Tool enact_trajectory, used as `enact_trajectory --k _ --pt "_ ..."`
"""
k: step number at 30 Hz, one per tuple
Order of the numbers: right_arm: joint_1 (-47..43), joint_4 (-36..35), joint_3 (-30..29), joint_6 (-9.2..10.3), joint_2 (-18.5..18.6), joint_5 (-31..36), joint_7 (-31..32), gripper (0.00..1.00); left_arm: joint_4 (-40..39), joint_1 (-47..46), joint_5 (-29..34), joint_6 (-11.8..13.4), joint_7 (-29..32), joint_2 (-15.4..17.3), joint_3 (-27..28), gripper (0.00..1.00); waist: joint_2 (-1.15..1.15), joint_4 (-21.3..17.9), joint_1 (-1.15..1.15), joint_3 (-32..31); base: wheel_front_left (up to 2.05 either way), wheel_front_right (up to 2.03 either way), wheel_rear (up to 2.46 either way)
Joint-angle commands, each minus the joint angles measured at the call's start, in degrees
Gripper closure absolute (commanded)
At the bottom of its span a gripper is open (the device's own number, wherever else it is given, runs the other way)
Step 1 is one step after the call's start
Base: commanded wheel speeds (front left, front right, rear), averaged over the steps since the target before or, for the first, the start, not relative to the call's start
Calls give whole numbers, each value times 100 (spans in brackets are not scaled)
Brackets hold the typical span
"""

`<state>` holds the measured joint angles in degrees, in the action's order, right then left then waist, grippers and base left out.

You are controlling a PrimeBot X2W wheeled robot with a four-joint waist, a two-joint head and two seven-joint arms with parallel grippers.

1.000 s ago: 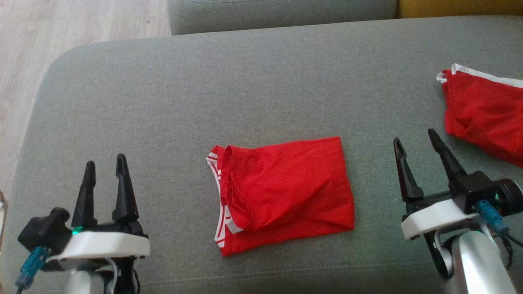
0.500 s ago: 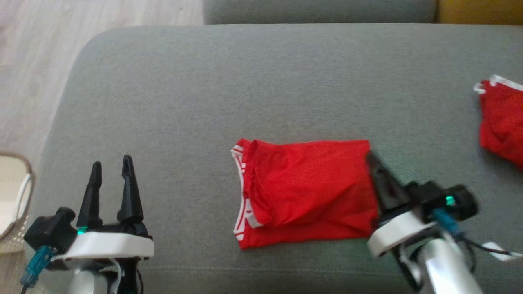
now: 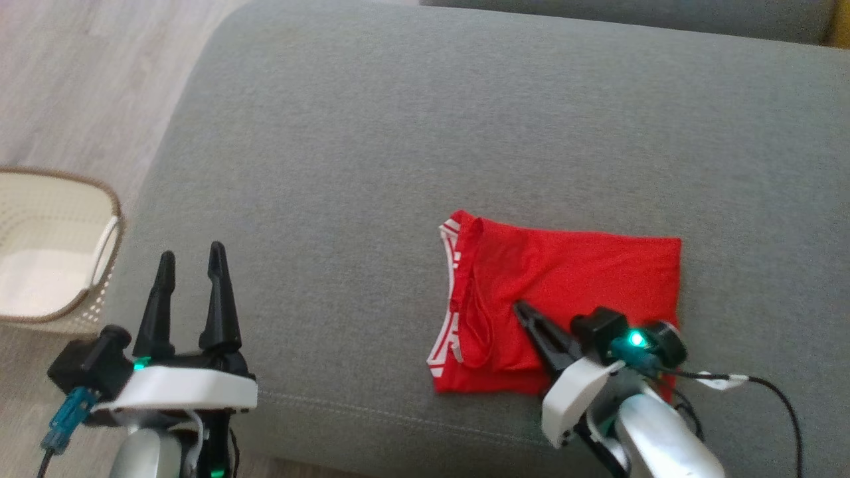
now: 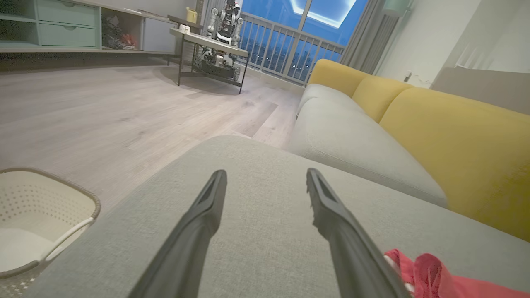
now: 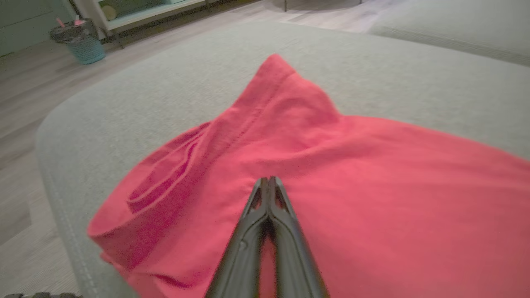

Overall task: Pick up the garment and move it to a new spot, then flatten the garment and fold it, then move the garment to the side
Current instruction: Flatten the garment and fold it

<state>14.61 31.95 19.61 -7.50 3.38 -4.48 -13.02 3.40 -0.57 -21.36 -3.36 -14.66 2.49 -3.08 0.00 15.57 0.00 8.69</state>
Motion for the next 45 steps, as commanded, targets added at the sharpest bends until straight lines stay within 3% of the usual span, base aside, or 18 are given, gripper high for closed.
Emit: enact_trajectory --k 1,13,24,29,34,39,42,45 --pt "175 9 281 1 -49 -120 3 100 -181 -230 -7 -3 -34 39 195 0 0 143 0 42 0 0 0" --pt "292 474 1465 1 -50 -1004 -108 100 -153 -153 22 -31 -34 39 312 0 0 310 0 -143 0 0 0" --pt "687 306 351 1 -50 -921 -191 100 -180 -78 10 -24 -34 39 365 0 0 230 0 -251 0 0 0" --pt "968 540 89 1 -50 -804 -194 100 -184 -160 -40 -30 -34 39 210 0 0 264 0 -111 0 0 0" --pt "1305 968 104 1 -50 -847 -195 100 -167 -290 -77 -26 -34 39 41 0 0 387 0 43 0 0 0" --pt "1423 1584 611 1 -50 -1393 -196 100 -63 -314 -50 -31 -34 39 -51 0 0 514 0 -42 0 0 0" --pt "1413 1607 753 1 -50 -1590 -196 100 -44 -223 -14 1 -34 39 17 0 0 443 0 -180 0 0 0" --pt "1375 1424 530 1 -50 -1488 -197 100 -79 -153 9 5 -34 39 131 0 0 281 0 -337 0 0 0"
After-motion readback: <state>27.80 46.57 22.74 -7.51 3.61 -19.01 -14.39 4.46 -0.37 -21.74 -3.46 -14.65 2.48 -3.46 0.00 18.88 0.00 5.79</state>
